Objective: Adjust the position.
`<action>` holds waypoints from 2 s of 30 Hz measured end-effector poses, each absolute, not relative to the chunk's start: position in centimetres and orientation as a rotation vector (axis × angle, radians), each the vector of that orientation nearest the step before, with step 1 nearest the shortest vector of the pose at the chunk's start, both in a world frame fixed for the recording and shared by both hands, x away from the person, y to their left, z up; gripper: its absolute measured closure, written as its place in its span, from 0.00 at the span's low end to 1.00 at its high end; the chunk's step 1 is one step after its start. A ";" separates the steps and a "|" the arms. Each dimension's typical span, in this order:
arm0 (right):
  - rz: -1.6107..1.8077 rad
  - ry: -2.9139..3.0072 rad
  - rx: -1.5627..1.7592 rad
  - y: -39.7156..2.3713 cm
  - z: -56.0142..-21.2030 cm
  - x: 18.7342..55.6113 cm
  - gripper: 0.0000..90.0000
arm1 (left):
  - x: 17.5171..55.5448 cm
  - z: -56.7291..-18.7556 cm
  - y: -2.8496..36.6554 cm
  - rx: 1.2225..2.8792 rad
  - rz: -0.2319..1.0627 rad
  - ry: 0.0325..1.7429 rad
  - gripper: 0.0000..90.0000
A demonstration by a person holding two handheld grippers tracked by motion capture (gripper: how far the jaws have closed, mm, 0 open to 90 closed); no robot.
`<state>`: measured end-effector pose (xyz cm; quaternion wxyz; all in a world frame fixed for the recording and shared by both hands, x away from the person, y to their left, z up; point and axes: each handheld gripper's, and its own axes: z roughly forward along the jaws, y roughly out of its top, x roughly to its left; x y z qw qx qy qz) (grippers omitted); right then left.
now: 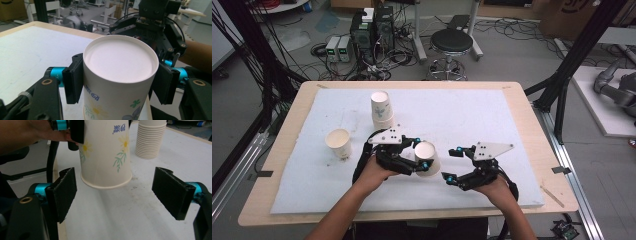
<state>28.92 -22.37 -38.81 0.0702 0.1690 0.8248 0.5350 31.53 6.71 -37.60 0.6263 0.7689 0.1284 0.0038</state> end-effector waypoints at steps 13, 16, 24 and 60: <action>1.659 2.539 0.455 -21.1 -39.3 28.7 0.23 | 31.1 -37.7 5.3 1.750 -0.048 0.232 0.39; 1.679 2.540 0.453 -20.9 -39.5 28.7 0.23 | 31.0 -37.8 5.0 1.744 -0.065 0.217 0.39; 1.726 2.569 0.419 -20.6 -39.8 28.8 0.29 | 30.7 -37.9 4.6 1.731 -0.102 0.183 0.39; 1.349 2.739 0.263 -19.9 -37.6 29.9 0.40 | 30.6 -36.6 8.1 1.905 0.048 0.204 0.14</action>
